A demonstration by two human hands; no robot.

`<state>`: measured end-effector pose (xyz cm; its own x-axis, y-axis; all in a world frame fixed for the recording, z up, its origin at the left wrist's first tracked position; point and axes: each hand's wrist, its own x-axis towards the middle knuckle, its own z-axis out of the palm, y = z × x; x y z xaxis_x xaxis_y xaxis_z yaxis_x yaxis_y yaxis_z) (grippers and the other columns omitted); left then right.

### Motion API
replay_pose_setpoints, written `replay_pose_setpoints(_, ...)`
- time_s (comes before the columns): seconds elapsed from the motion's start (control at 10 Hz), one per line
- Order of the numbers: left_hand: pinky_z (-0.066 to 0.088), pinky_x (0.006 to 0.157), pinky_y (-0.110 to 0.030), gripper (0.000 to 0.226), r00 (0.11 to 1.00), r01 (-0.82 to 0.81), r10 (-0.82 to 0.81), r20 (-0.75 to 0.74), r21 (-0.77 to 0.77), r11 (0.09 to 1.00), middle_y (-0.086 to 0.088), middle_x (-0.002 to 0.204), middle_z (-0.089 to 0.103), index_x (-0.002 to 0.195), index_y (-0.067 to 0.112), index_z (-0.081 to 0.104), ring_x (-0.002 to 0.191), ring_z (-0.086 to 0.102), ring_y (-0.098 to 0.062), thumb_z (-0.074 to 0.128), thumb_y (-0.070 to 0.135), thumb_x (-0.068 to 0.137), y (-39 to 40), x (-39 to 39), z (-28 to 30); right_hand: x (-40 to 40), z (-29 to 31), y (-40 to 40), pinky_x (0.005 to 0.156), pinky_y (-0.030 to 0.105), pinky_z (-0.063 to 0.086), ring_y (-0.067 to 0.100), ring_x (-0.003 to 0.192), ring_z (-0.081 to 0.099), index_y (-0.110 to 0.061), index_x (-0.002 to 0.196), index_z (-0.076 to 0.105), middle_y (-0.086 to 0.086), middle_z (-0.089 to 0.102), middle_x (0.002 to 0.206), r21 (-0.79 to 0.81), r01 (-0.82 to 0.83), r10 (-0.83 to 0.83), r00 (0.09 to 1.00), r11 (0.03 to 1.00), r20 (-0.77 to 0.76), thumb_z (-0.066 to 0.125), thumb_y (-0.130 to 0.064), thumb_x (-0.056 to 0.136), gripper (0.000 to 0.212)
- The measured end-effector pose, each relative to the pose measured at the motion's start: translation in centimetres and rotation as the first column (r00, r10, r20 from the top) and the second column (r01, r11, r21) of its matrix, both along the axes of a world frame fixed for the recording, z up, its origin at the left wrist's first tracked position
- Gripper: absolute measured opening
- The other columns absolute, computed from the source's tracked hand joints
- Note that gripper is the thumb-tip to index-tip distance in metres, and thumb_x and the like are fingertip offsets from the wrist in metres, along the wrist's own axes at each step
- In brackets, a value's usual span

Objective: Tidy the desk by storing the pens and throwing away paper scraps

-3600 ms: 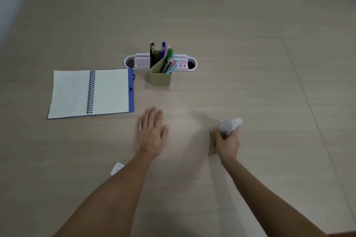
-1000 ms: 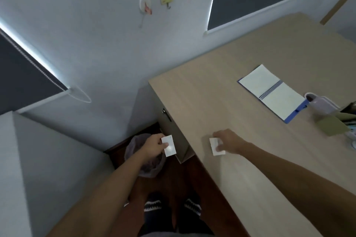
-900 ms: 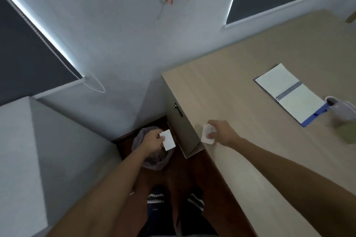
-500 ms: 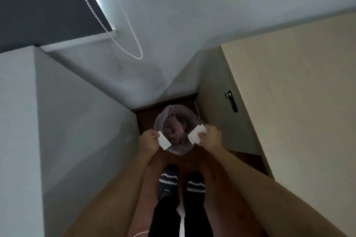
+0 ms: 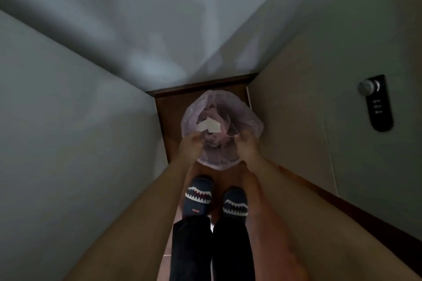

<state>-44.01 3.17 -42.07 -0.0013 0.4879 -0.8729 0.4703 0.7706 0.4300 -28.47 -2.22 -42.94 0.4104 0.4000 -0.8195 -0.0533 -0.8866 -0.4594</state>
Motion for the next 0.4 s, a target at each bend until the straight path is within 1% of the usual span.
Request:
replay_pose_setpoints(0.1, 0.044, 0.106, -0.048, 0.034, 0.999, 0.02, -0.02, 0.028, 0.0, 1.0, -0.017, 0.13, 0.06, 0.123, 0.006, 0.06, 0.121, 0.057, -0.034, 0.053, 0.009, 0.09, 0.9, 0.1, 2.3, -0.3, 2.1, 0.3, 0.1, 0.045, 0.043, 0.038, 0.116, 0.053, -0.002, 0.128, 0.047, 0.021, 0.056, 0.121, -0.02, -0.011, 0.012, 1.0, 1.0, 0.009, 0.045, -0.015, 0.096, 0.035)
replay_pose_setpoints(0.2, 0.05, 0.098, -0.047, 0.026, 0.998, 0.0, -0.002, 0.064, 0.031, 1.0, -0.019, 0.119, 0.065, 0.113, 0.007, 0.065, 0.107, 0.062, -0.035, 0.05, 0.011, 0.092, 2.6, 0.7, 7.0, -0.1, 6.6, 1.4, 0.105, 0.041, 0.039, 0.035, 0.122, 0.049, -0.004, 0.136, 0.042, 0.019, 0.052, 0.132, 0.011, 0.005, -0.006, 1.0, 1.0, 0.025, 0.046, -0.017, 0.096, 0.042)
replay_pose_setpoints(0.3, 0.05, 0.068, -0.032, 0.025, 0.994, -0.033, 0.025, 0.111, 0.068, 0.997, -0.014, 0.101, 0.063, 0.114, 0.007, 0.064, 0.075, 0.06, -0.023, 0.05, 0.011, 0.094, 4.7, 2.2, 13.8, 1.0, 12.3, 2.8, 0.106, 0.041, 0.041, 0.036, 0.121, 0.052, -0.001, 0.127, 0.053, 0.02, 0.058, 0.128, 0.078, 0.019, -0.028, 0.994, 0.997, 0.11, 0.051, -0.016, 0.093, 0.037)
replay_pose_setpoints(0.4, 0.046, 0.06, -0.026, 0.026, 0.984, -0.052, 0.026, 0.179, 0.145, 0.988, -0.011, 0.091, 0.065, 0.117, 0.006, 0.062, 0.067, 0.057, -0.015, 0.053, 0.01, 0.093, 6.5, 4.6, 20.5, 2.7, 17.8, 4.0, 0.099, 0.045, 0.047, 0.038, 0.112, 0.058, -0.008, 0.115, 0.061, 0.02, 0.064, 0.119, 0.159, 0.064, -0.089, 0.984, 0.985, 0.155, 0.053, -0.02, 0.091, 0.028)
